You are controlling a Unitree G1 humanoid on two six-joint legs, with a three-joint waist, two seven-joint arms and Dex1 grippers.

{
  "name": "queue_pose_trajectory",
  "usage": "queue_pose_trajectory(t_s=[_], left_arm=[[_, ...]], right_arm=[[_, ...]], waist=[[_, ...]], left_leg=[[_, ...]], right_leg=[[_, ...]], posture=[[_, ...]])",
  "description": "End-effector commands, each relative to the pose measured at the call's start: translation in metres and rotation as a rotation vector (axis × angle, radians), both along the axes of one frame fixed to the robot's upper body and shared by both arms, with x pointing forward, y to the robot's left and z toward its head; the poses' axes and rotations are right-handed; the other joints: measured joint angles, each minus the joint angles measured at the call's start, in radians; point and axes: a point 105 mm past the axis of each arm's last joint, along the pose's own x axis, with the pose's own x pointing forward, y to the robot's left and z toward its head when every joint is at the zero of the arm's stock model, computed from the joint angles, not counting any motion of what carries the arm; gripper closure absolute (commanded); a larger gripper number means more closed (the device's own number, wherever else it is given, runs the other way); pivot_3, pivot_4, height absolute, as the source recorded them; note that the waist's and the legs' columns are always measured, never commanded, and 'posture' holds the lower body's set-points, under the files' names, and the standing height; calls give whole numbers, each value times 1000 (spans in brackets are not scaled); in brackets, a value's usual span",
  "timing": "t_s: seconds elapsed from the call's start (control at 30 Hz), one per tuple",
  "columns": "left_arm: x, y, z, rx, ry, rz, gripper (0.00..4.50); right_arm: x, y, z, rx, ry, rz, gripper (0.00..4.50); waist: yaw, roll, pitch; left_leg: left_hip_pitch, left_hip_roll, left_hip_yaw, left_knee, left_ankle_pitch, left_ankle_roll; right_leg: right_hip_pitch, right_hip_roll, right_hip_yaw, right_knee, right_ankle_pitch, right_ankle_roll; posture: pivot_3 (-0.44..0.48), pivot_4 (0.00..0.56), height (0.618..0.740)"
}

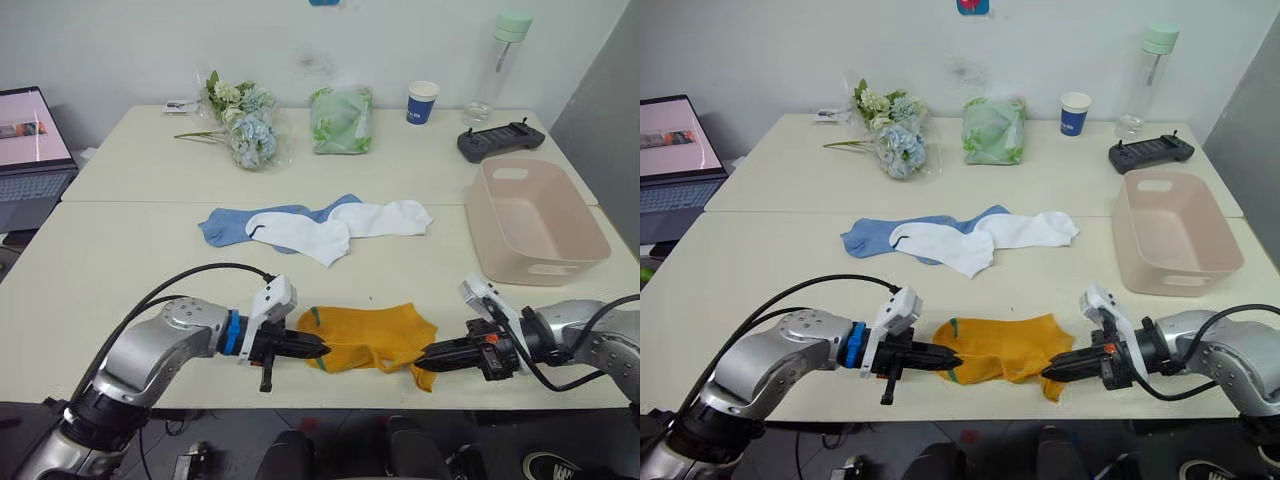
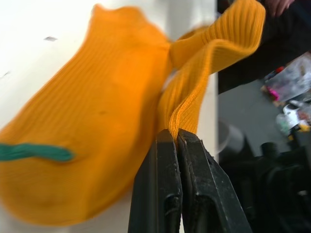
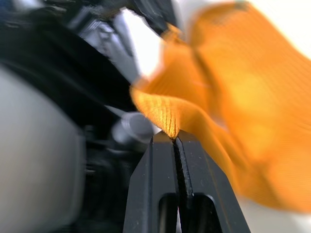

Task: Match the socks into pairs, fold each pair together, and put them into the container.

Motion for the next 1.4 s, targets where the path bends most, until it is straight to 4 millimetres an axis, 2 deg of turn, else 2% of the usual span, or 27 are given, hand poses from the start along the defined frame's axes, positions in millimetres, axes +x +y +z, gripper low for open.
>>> queue_pose_trajectory(t_s=[0.03, 0.13, 0.53, 0.63, 0.7, 0.87, 0.93, 1.1, 1.17, 1.4], left_arm=[[19, -3, 5, 8, -72, 28, 4476], [31, -3, 6, 22, -102, 43, 4476], [51, -3, 3, 53, -144, 31, 4476], [57, -6, 7, 28, -164, 40, 3841], [64, -3, 12, 27, -188, 69, 3195], [75, 21, 29, 14, -226, 143, 1738], [81, 31, 36, -1, -256, 210, 1738], [58, 28, 41, -23, -296, 150, 1738], [45, 23, 39, -14, -319, 102, 1738], [18, 15, 27, 51, -388, -43, 1738]], right_arm=[[19, -2, 6, -9, -89, -6, 4500], [34, -3, 6, -14, -121, -32, 4500], [50, -2, -1, -48, -169, -27, 4500], [60, -3, 5, -17, -203, -83, 3773], [63, -8, 9, -19, -217, -102, 3053], [69, -29, 23, -19, -244, -191, 1398], [64, -37, 27, -22, -245, -203, 1398], [43, -34, 28, -22, -222, -179, 1398], [38, -32, 20, -36, -206, -180, 1398], [34, -26, 5, -40, -186, -196, 1398]], waist=[[0, 0, 0], [-1, 0, 0], [0, 0, 0], [0, 0, 0], [0, 0, 0], [-1, 0, 0], [-1, 0, 0], [-1, 0, 0], [-1, 0, 0], [1, 0, 0]], left_leg=[[0, 0, 0, 0, 0, 0], [0, 0, 0, 0, 0, 0], [-1, -1, -1, 0, 2, -3], [-1, -1, -1, 0, 2, -3], [-1, -1, -1, 0, 2, -4], [-1, -1, -1, 0, 2, -4], [-1, -1, -1, 0, 2, -4], [-2, -1, -2, -1, 2, -4], [-2, -1, -2, -1, 2, -4], [-1, -1, -1, 0, 0, 0]], right_leg=[[0, 0, 0, 0, 0, 0], [0, 0, 0, 0, 0, 0], [-1, -1, 0, 0, 0, 0], [-1, -1, 0, 0, 0, 0], [-1, -1, 0, 0, 0, 0], [-1, -1, 0, 0, 0, 0], [-1, -1, 0, 0, 0, 0], [-1, -2, 0, -2, 0, 0], [-1, -2, 1, -2, 0, 0], [-1, -2, 0, 1, 0, 0]], posture=[[0, 150, 740], [0, 150, 740], [0, 150, 740], [0, 150, 740], [0, 150, 740], [0, 150, 740], [0, 150, 740], [0, 150, 740], [0, 150, 740], [0, 150, 740]])
